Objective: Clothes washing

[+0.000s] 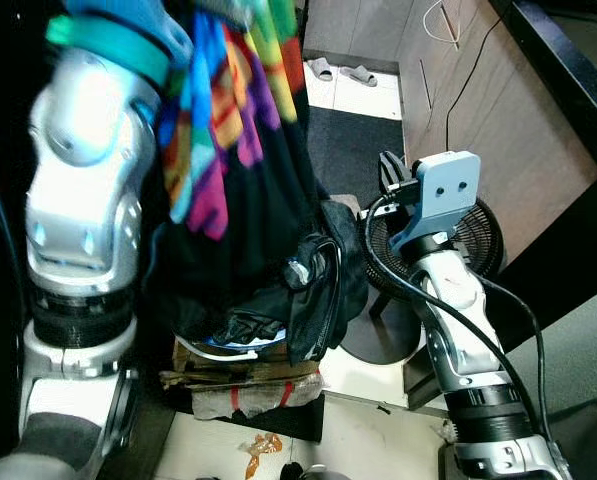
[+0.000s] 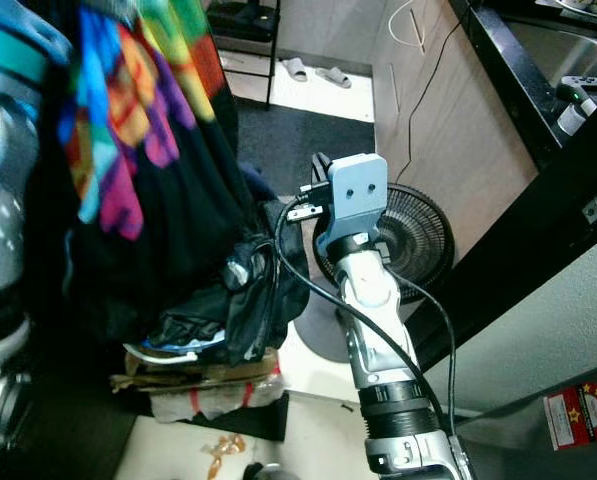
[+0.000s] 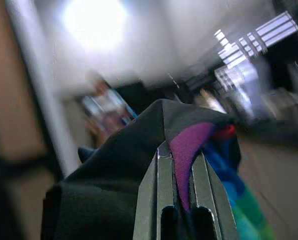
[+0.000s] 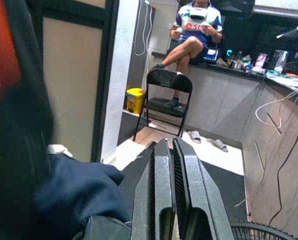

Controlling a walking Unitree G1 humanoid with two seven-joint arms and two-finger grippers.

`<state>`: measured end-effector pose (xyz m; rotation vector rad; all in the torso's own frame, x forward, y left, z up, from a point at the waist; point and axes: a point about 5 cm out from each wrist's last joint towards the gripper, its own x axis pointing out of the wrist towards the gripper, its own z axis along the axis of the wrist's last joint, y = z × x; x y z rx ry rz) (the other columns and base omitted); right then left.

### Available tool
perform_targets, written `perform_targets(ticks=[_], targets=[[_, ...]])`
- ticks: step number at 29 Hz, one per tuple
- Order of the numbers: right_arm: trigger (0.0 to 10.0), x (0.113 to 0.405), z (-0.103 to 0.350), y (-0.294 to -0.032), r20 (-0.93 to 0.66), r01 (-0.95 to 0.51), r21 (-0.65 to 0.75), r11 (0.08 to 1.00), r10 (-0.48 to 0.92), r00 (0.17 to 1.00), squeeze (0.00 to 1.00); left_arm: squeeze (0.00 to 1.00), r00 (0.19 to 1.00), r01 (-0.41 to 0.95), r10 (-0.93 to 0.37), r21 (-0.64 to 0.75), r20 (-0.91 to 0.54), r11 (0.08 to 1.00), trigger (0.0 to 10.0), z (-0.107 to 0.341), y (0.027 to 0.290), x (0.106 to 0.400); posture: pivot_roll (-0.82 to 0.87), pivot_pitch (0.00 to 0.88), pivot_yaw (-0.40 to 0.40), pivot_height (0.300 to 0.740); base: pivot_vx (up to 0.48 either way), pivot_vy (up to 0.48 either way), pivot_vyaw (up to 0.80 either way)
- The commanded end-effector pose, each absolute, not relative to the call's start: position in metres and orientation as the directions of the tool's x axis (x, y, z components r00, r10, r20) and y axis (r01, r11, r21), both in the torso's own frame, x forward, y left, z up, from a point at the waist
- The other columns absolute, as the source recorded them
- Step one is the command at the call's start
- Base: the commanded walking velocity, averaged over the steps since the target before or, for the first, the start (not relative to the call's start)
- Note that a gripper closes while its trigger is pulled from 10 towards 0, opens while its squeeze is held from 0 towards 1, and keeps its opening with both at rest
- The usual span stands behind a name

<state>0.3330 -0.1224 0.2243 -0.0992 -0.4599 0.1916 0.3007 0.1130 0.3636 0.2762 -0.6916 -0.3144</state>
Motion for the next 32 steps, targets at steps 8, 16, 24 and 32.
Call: perform_targets(ticks=[8,16,24,32], targets=[[10.0,0.332,0.221,-0.125,0.422,-0.156,-0.146,0.977,0.204,0.884,0.0,0.35,0.797,0.398,-0.495,0.314,0.347,0.862,10.0,0.294,0.106,0.288,0.03,0.061,-0.042,0.74,0.0,0.0,0.0],[10.0,0.333,0.221,-0.122,0.419,-0.168,-0.147,0.975,0.215,0.882,0.0,1.0,0.786,0.483,-0.558,0.299,0.266,0.823,10.0,0.271,0.099,0.276,0.03,0.063,-0.044,0.74,0.0,0.0,0.0],[10.0,0.333,0.22,-0.124,0.415,-0.163,-0.147,0.976,0.211,0.885,0.0,1.0,0.648,0.659,-0.737,0.344,0.193,0.669,10.0,0.269,0.098,0.253,0.03,0.066,-0.041,0.74,0.0,0.0,0.0],[10.0,0.333,0.22,-0.122,0.415,-0.168,-0.146,0.975,0.214,0.884,0.0,0.0,0.775,0.525,-0.608,0.36,0.174,0.771,10.0,0.264,0.115,0.272,0.02,0.07,-0.044,0.74,0.0,0.0,0.0]])
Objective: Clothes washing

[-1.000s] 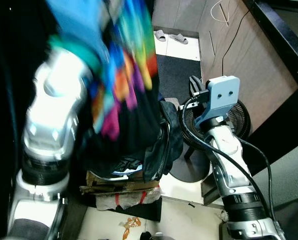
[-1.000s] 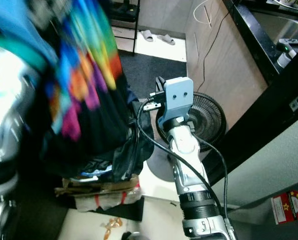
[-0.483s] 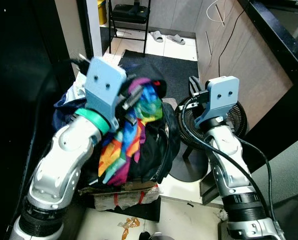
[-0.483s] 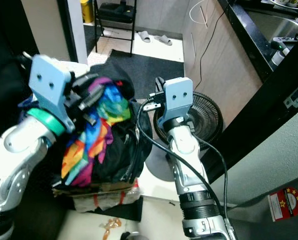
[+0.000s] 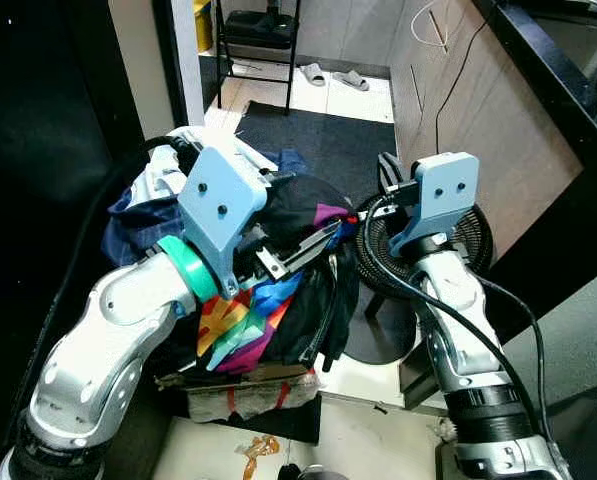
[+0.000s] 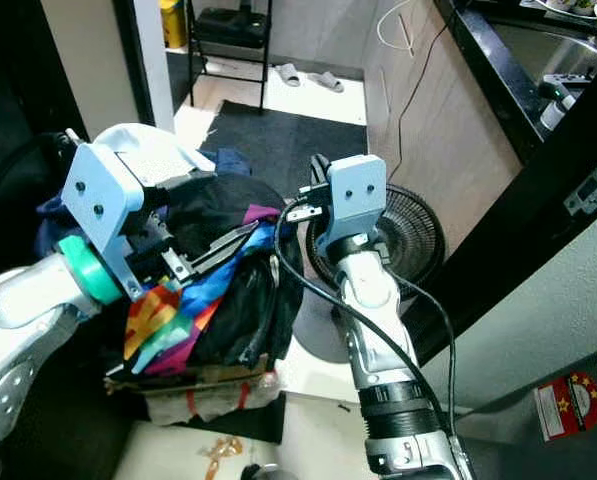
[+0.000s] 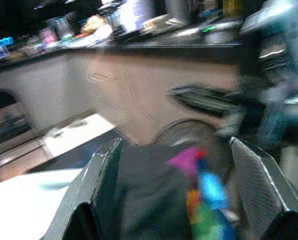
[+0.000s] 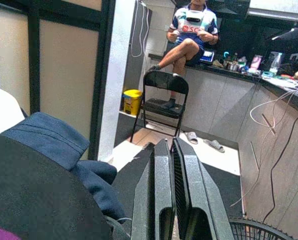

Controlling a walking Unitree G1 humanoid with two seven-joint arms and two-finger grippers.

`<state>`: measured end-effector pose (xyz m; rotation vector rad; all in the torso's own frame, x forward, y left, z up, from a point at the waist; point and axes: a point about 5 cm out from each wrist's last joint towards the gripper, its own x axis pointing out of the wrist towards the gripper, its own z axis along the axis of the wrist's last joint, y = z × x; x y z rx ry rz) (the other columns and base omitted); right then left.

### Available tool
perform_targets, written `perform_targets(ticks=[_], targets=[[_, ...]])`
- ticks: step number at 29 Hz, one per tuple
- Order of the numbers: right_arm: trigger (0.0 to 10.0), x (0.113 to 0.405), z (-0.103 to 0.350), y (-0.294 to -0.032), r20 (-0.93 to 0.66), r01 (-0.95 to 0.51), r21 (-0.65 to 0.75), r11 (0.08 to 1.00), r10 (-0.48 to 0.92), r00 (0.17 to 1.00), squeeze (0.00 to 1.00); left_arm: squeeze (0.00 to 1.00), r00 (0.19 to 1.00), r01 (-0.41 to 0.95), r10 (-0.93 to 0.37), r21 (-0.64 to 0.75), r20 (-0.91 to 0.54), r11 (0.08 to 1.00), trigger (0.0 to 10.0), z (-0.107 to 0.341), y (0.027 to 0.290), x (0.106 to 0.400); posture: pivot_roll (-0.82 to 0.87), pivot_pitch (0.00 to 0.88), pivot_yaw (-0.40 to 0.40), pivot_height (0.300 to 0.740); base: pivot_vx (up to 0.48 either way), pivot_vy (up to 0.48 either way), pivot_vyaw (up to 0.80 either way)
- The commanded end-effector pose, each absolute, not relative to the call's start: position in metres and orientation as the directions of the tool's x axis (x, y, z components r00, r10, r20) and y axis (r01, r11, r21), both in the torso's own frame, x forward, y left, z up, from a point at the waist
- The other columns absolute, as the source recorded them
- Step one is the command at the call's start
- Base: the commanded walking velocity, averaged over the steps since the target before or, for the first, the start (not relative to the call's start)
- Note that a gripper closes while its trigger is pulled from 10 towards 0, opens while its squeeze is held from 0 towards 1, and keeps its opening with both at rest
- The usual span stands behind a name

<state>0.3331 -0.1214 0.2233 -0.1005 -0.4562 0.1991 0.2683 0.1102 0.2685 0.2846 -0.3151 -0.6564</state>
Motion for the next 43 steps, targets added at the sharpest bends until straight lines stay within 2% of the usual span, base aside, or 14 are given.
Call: perform_targets(ticks=[1,5,6,7,11,23,25,27,28,31,32,34,36,43], targets=[[10.0,0.333,0.22,-0.122,0.415,-0.168,-0.146,0.975,0.214,0.884,0.0,0.0,0.781,0.523,-0.603,0.361,0.16,0.773,10.0,0.261,0.116,0.274,0.02,0.07,-0.044,0.74,0.0,0.0,0.0],[10.0,0.334,0.22,-0.123,0.414,-0.167,-0.148,0.975,0.214,0.885,0.0,0.0,0.826,0.47,-0.555,0.424,0.097,0.774,10.0,0.247,0.126,0.279,0.02,0.072,-0.042,0.74,0.0,0.0,0.0],[10.0,0.334,0.22,-0.123,0.414,-0.167,-0.148,0.975,0.214,0.885,0.0,0.0,0.872,0.406,-0.481,0.418,0.088,0.813,10.0,0.245,0.136,0.286,0.02,0.073,-0.043,0.74,0.0,0.0,0.0],[10.0,0.334,0.22,-0.123,0.414,-0.167,-0.148,0.975,0.214,0.885,0.0,0.0,0.872,0.406,-0.481,0.418,0.088,0.813,10.0,0.245,0.136,0.286,0.02,0.073,-0.043,0.74,0.0,0.0,0.0],[10.0,0.334,0.218,-0.121,0.411,-0.173,-0.146,0.974,0.219,0.885,0.0,0.0,0.952,0.243,-0.286,0.3,0.107,0.922,10.0,0.251,0.168,0.301,0.03,0.075,-0.048,0.74,0.0,0.0,0.0],[10.0,0.333,0.218,-0.122,0.411,-0.171,-0.144,0.975,0.216,0.886,0.0,0.0,0.961,0.202,-0.239,0.24,0.137,0.95,10.0,0.259,0.177,0.308,0.03,0.075,-0.045,0.74,0.0,0.0,0.0],[10.0,0.333,0.218,-0.122,0.411,-0.17,-0.144,0.975,0.215,0.886,0.0,0.0,0.961,0.205,-0.239,0.222,0.141,0.953,10.0,0.26,0.177,0.31,0.03,0.075,-0.045,0.74,0.0,0.0,0.0],[10.0,0.334,0.218,-0.122,0.411,-0.169,-0.144,0.975,0.214,0.886,0.0,0.0,0.94,0.298,-0.317,0.155,0.124,0.942,10.0,0.263,0.17,0.312,0.03,0.074,-0.048,0.74,0.0,0.0,0.0],[10.0,0.334,0.218,-0.122,0.411,-0.169,-0.144,0.975,0.214,0.886,0.0,0.0,0.94,0.298,-0.317,0.155,0.124,0.942,10.0,0.263,0.17,0.312,0.03,0.074,-0.048,0.74,0.0,0.0,0.0],[10.0,0.334,0.218,-0.121,0.412,-0.171,-0.144,0.975,0.216,0.885,0.0,0.0,0.895,0.42,-0.428,0.084,0.125,0.904,10.0,0.27,0.152,0.314,0.02,0.069,-0.04,0.74,0.0,0.0,0.0],[10.0,0.334,0.218,-0.121,0.412,-0.171,-0.144,0.975,0.216,0.885,0.0,0.0,0.895,0.42,-0.428,0.084,0.125,0.904,10.0,0.27,0.152,0.314,0.02,0.069,-0.04,0.74,0.0,0.0,0.0],[10.0,0.334,0.219,-0.12,0.415,-0.169,-0.144,0.975,0.214,0.884,0.0,0.0,0.842,0.52,-0.519,0.03,0.149,0.853,10.0,0.276,0.135,0.31,0.01,0.067,-0.036,0.74,0.0,0.0,0.0],[10.0,0.334,0.219,-0.121,0.416,-0.164,-0.143,0.976,0.21,0.885,0.0,0.0,0.82,0.556,-0.552,0.014,0.152,0.831,10.0,0.276,0.129,0.307,0.01,0.067,-0.032,0.74,0.0,0.0,0.0],[10.0,0.333,0.217,-0.124,0.412,-0.16,-0.145,0.976,0.206,0.888,0.0,0.0,0.848,0.528,-0.525,-0.027,0.067,0.849,10.0,0.253,0.136,0.307,0.02,0.066,-0.039,0.74,0.0,0.0,0.0]])
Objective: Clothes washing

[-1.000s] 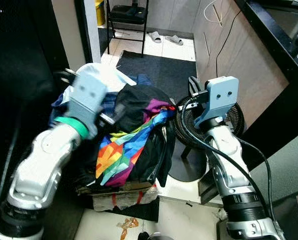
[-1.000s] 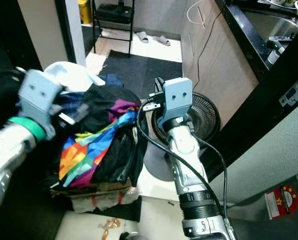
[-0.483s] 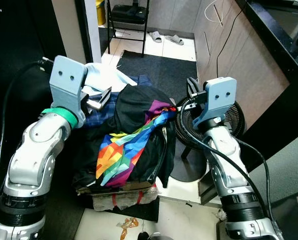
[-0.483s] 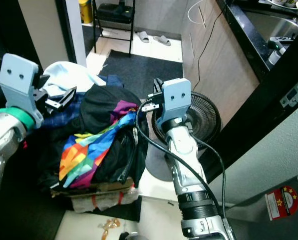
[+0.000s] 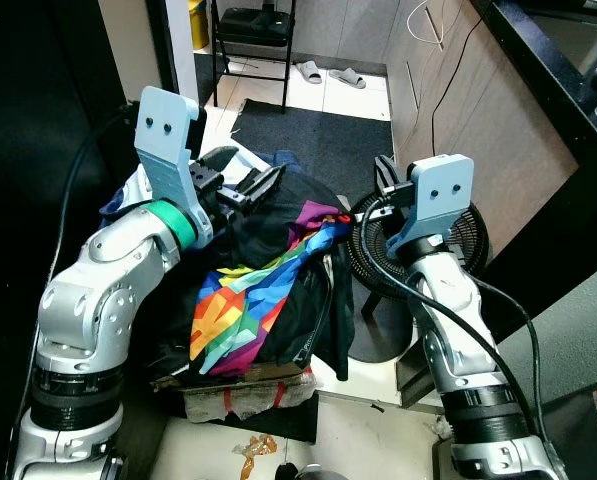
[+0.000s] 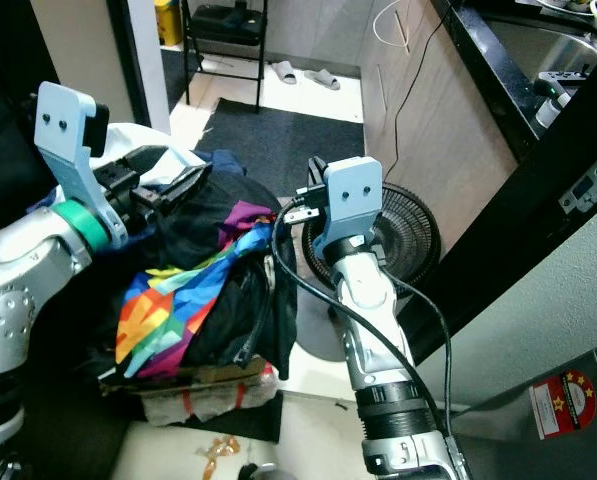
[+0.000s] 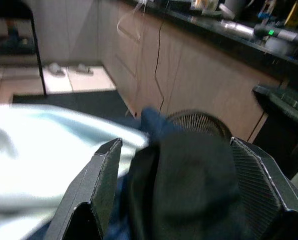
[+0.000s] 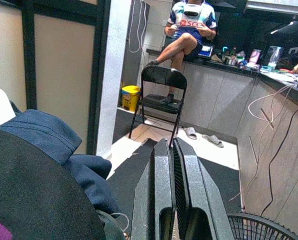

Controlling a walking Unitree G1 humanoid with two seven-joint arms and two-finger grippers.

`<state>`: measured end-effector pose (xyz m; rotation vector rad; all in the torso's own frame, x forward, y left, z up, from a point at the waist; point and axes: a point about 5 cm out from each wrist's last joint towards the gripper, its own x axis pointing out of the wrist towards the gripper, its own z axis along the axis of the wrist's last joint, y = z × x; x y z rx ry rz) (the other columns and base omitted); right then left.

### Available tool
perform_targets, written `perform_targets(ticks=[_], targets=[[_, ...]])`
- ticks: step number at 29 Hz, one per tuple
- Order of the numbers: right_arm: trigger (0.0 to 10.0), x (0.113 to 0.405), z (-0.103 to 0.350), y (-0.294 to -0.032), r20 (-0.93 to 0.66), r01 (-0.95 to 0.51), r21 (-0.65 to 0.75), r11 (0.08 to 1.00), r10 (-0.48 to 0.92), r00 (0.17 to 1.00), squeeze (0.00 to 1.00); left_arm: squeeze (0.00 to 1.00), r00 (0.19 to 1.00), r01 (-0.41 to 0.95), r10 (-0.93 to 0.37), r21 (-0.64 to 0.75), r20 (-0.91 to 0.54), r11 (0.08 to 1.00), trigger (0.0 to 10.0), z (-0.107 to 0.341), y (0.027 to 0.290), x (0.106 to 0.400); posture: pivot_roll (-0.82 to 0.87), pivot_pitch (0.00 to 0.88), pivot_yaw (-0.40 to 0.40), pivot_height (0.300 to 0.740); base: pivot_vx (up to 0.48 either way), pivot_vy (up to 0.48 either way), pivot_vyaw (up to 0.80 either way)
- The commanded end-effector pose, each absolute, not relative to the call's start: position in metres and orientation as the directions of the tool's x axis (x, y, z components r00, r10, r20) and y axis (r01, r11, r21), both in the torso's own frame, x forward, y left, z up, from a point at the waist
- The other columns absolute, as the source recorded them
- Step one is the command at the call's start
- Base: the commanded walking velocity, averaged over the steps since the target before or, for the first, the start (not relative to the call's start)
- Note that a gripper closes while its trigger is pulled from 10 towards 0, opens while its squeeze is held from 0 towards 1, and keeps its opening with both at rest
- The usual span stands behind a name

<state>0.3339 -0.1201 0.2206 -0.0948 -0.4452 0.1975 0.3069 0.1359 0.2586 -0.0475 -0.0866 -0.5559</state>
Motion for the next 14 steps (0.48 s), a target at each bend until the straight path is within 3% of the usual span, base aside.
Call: perform_targets(ticks=[1,11,12,13,14], targets=[[10.0,0.333,0.217,-0.123,0.411,-0.164,-0.146,0.976,0.21,0.887,0.0,0.0,0.855,0.518,-0.516,-0.037,0.053,0.854,10.0,0.25,0.138,0.307,0.02,0.066,-0.04,0.74,0.0,0.0,0.0],[10.0,0.334,0.218,-0.121,0.414,-0.167,-0.148,0.975,0.214,0.885,0.0,0.0,0.89,0.454,-0.455,-0.069,-0.006,0.888,10.0,0.237,0.152,0.314,0.02,0.058,-0.042,0.74,0.0,0.0,0.0],[10.0,0.334,0.218,-0.122,0.414,-0.166,-0.148,0.975,0.214,0.885,0.0,0.0,0.893,0.448,-0.45,-0.071,-0.011,0.891,6.4,0.236,0.154,0.316,0.02,0.058,-0.042,0.74,0.0,0.0,0.0],[10.0,0.334,0.219,-0.122,0.415,-0.165,-0.149,0.975,0.213,0.884,0.0,0.0,0.895,0.444,-0.446,-0.076,-0.013,0.893,4.0,0.236,0.154,0.317,0.02,0.057,-0.041,0.74,0.0,0.0,0.0],[10.0,0.334,0.219,-0.122,0.415,-0.165,-0.149,0.975,0.213,0.884,0.0,0.0,0.895,0.444,-0.446,-0.076,-0.013,0.893,4.0,0.236,0.154,0.317,0.02,0.057,-0.041,0.74,0.0,0.0,0.0]])
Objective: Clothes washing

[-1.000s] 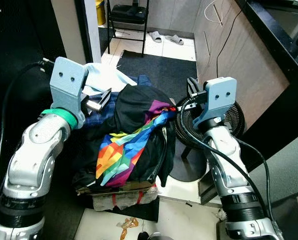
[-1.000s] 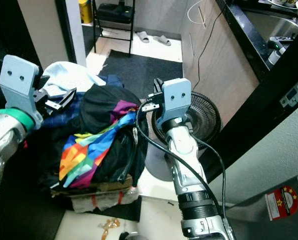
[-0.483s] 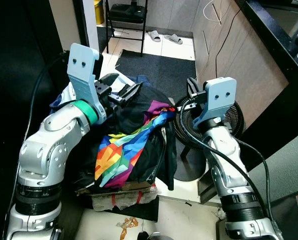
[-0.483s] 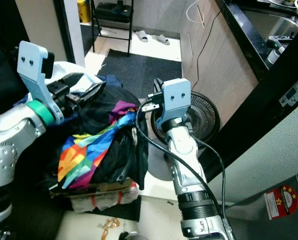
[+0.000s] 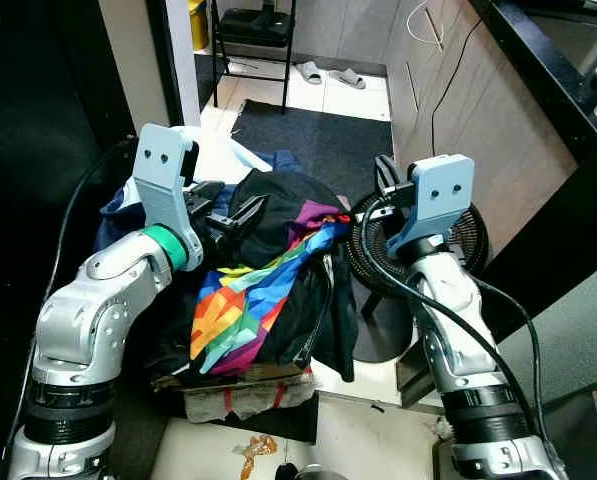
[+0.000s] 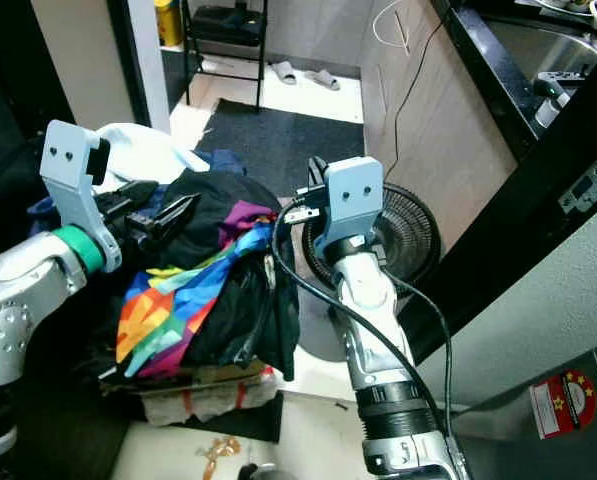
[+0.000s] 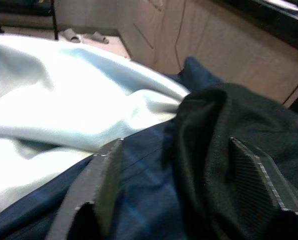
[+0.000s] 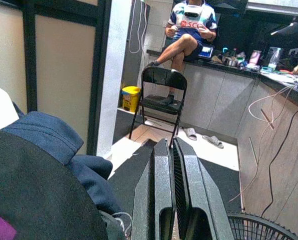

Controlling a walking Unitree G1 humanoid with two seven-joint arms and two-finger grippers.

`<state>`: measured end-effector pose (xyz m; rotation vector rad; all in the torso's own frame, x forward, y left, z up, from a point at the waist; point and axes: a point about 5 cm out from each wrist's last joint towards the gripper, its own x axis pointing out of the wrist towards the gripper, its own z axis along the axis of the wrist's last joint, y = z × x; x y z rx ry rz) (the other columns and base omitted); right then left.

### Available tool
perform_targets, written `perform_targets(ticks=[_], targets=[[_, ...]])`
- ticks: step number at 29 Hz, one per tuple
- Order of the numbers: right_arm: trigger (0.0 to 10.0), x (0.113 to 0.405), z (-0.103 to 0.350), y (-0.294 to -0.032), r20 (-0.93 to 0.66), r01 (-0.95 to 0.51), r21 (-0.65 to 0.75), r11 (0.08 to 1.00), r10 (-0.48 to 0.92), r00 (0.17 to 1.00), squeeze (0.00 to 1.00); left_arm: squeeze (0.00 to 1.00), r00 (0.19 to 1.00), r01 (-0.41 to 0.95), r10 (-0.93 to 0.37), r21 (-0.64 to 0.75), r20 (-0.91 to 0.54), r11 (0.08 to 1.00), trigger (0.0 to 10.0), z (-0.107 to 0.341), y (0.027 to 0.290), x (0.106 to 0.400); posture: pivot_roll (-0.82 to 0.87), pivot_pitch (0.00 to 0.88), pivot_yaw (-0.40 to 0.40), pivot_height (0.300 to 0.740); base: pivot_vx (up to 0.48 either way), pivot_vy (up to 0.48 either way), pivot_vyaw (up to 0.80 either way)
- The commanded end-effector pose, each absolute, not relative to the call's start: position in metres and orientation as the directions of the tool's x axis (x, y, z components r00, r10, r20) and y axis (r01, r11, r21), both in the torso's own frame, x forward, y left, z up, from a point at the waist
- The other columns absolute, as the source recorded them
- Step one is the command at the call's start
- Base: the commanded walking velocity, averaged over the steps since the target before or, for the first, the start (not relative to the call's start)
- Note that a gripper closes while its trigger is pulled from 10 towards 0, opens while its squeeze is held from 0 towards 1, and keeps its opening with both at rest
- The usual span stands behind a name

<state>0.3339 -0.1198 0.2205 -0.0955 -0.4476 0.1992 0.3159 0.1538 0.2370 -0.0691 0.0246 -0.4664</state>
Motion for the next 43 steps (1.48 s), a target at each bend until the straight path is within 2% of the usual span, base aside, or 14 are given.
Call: perform_targets(ticks=[1,10,12,13,15,17,18,24,25,26,27,37,38,43], targets=[[10.0,0.334,0.219,-0.122,0.416,-0.164,-0.149,0.975,0.213,0.884,0.0,0.0,0.896,0.441,-0.443,-0.079,-0.013,0.894,4.0,0.236,0.155,0.318,0.01,0.058,-0.04,0.74,0.0,0.0,0.0],[10.0,0.333,0.219,-0.123,0.414,-0.161,-0.149,0.976,0.209,0.886,0.0,0.0,0.92,0.389,-0.392,-0.08,-0.018,0.918,1.3,0.235,0.161,0.323,0.01,0.063,-0.04,0.74,0.0,0.0,0.0],[10.0,0.333,0.219,-0.123,0.414,-0.161,-0.148,0.976,0.209,0.886,0.0,0.0,0.928,0.371,-0.373,-0.077,-0.016,0.926,7.9,0.236,0.163,0.326,0.01,0.064,-0.04,0.74,0.0,0.0,0.0],[10.0,0.333,0.219,-0.123,0.415,-0.161,-0.148,0.976,0.209,0.886,0.0,0.0,0.93,0.367,-0.368,-0.075,-0.013,0.927,2.8,0.237,0.163,0.327,0.01,0.064,-0.039,0.74,0.0,0.0,0.0],[10.0,0.333,0.219,-0.123,0.416,-0.16,-0.147,0.976,0.208,0.885,0.0,0.0,0.931,0.364,-0.366,-0.074,-0.011,0.928,2.6,0.238,0.163,0.328,0.01,0.065,-0.038,0.74,0.0,0.0,0.0],[10.0,0.333,0.219,-0.123,0.416,-0.159,-0.147,0.976,0.207,0.885,0.0,0.0,0.932,0.361,-0.363,-0.072,-0.01,0.93,3.4,0.238,0.163,0.329,0.01,0.065,-0.038,0.74,0.0,0.0,0.0],[10.0,0.333,0.219,-0.124,0.417,-0.157,-0.147,0.977,0.205,0.886,0.0,0.0,0.935,0.354,-0.356,-0.065,-0.012,0.933,10.0,0.238,0.163,0.33,0.01,0.067,-0.037,0.74,0.0,0.0,0.0],[10.0,0.332,0.219,-0.125,0.415,-0.155,-0.147,0.977,0.203,0.887,0.0,0.0,0.945,0.325,-0.325,0.024,0.029,0.946,10.0,0.246,0.162,0.332,0.01,0.069,-0.038,0.74,0.0,0.0,0.0],[10.0,0.332,0.219,-0.125,0.415,-0.155,-0.147,0.977,0.203,0.887,0.0,0.31,0.935,0.348,-0.351,0.063,0.045,0.936,10.0,0.249,0.157,0.33,0.01,0.07,-0.038,0.74,0.0,0.0,0.0],[10.0,0.332,0.219,-0.125,0.415,-0.155,-0.147,0.977,0.203,0.887,0.0,0.31,0.935,0.348,-0.351,0.063,0.045,0.936,10.0,0.249,0.157,0.33,0.01,0.07,-0.038,0.74,0.0,0.0,0.0],[10.0,0.332,0.219,-0.125,0.415,-0.155,-0.147,0.977,0.203,0.887,0.0,1.0,0.918,0.387,-0.393,0.091,0.061,0.918,10.0,0.253,0.149,0.326,0.01,0.07,-0.038,0.74,0.0,0.0,0.0],[10.0,0.333,0.219,-0.123,0.415,-0.155,-0.143,0.977,0.202,0.887,0.0,1.0,0.838,0.527,-0.54,0.141,0.079,0.838,10.0,0.258,0.119,0.313,0.01,0.07,-0.033,0.74,0.0,0.0,0.0],[10.0,0.333,0.218,-0.123,0.415,-0.155,-0.142,0.978,0.201,0.887,0.0,0.0,0.841,0.525,-0.537,0.142,0.065,0.839,10.0,0.255,0.118,0.314,0.01,0.07,-0.031,0.74,0.0,0.0,0.0],[10.0,0.332,0.218,-0.124,0.415,-0.152,-0.142,0.978,0.198,0.888,0.0,0.0,0.855,0.512,-0.518,0.121,0.021,0.85,10.0,0.245,0.122,0.315,0.01,0.072,-0.03,0.74,0.0,0.0,0.0]])
